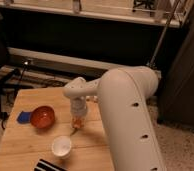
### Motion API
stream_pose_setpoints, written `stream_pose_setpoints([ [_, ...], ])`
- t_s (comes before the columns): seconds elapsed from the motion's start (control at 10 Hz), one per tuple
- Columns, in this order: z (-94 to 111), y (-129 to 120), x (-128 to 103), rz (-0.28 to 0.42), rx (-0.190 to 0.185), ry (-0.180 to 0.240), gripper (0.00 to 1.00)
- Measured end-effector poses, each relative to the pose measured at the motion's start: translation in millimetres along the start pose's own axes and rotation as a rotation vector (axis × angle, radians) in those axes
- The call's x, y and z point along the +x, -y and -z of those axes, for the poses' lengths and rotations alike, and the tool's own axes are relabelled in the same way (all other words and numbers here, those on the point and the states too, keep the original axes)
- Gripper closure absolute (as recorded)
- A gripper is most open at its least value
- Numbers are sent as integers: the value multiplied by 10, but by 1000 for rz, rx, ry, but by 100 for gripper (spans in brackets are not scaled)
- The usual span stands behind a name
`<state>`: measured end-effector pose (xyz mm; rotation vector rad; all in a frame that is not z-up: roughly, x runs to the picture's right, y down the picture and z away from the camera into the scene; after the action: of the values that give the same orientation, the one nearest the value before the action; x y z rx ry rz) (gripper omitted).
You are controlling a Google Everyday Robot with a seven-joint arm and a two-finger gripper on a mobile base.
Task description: Drag the pepper across the table
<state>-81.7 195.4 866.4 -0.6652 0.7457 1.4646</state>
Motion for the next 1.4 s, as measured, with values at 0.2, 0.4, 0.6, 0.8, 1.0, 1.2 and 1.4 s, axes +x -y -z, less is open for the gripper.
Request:
stream_pose_setpoints([
  [0.2, 3, 143, -51, -34, -6, 7, 70],
  [0.4, -5, 285, -75, -64, -10, 7, 70],
  [0.6, -21, 415, -88, -95, -18, 2, 70],
  [0.8, -27, 525, -98, -120, -26, -1, 70],
  [1.0, -34, 663, -105, -151, -35, -3, 70],
  [1.2, -37, 781, -110, -179, -48, -4, 70],
  [1.4, -31, 901, -114, -204, -59, -2, 70],
])
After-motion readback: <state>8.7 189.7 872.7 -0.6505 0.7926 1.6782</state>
